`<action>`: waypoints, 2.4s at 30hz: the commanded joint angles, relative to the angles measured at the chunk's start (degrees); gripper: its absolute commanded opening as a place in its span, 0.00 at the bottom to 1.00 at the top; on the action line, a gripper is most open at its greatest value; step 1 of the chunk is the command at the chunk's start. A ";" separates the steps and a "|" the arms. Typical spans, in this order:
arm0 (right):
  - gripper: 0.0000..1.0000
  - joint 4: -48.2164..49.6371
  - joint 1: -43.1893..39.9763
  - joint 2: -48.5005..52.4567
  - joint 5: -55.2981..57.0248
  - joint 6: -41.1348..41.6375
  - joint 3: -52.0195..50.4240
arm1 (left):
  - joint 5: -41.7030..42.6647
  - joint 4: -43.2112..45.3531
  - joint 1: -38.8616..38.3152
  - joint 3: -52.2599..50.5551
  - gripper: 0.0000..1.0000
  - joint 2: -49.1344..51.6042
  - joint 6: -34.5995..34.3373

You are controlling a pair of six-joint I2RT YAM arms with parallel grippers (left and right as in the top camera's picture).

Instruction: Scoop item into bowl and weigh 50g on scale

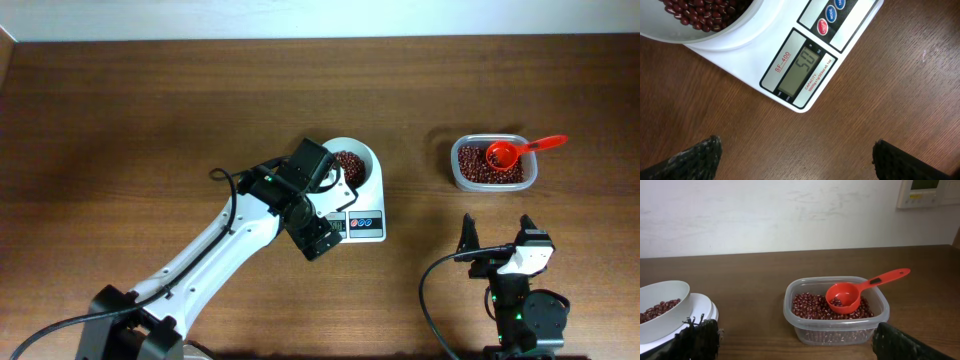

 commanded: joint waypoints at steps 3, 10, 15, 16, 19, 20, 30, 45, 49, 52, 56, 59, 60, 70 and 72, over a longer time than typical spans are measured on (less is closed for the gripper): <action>0.99 -0.31 0.22 -0.28 0.07 -0.35 -0.28 | 0.22 0.11 -0.13 -0.09 0.99 -0.35 0.74; 0.99 -0.33 0.22 -0.28 0.07 -0.35 -0.28 | 0.22 0.11 -0.13 -0.09 0.99 -0.35 0.74; 0.99 -0.31 0.22 -0.28 0.07 -0.35 -0.28 | 0.22 0.11 -0.13 -0.11 0.99 -4.15 0.74; 0.99 -0.33 0.22 -0.28 0.07 -0.35 -0.28 | 0.22 0.11 -0.13 -0.11 0.99 -6.67 0.74; 0.99 -0.33 0.22 -0.28 0.07 -0.35 -0.28 | 0.22 0.07 -0.13 -0.11 0.99 -15.02 0.72; 0.99 -0.33 0.22 -0.28 0.07 -0.35 -0.28 | 0.22 0.07 -0.13 -0.11 0.99 -18.05 0.74; 0.99 -0.33 0.22 -0.28 0.07 -0.35 -0.28 | -1.31 -5.77 -0.09 -1.38 0.99 -51.78 0.74; 0.99 -0.33 0.22 -0.28 0.07 -0.35 -0.28 | 3.69 21.97 11.50 -39.56 0.99 -89.29 0.72; 0.99 -0.31 0.22 -0.28 0.07 -0.35 -0.28 | 3.65 54.36 14.99 -52.15 0.99 -89.29 -0.81; 0.99 -0.33 0.22 -0.28 0.07 -0.35 -0.28 | 2.78 74.20 18.80 -63.10 0.99 -89.29 -3.32; 0.99 -0.31 0.22 -0.28 0.07 -0.35 -0.28 | -2.27 73.31 22.01 -66.12 0.99 -89.29 -9.62; 0.99 -0.33 0.22 -0.28 0.07 -0.35 -0.28 | -4.72 65.31 25.57 -66.12 0.99 -89.29 -14.08; 0.99 -0.31 0.22 -0.28 0.07 -0.35 -0.28 | -4.74 62.55 26.71 -66.12 0.99 -89.29 -14.84; 0.99 -0.31 0.22 -0.28 0.07 -0.35 -0.28 | -4.28 48.02 29.64 -66.12 0.99 -89.29 -14.80; 0.99 -0.33 0.22 -0.28 0.07 -0.35 -0.28 | -4.44 48.02 29.64 -66.12 0.99 -89.29 -14.80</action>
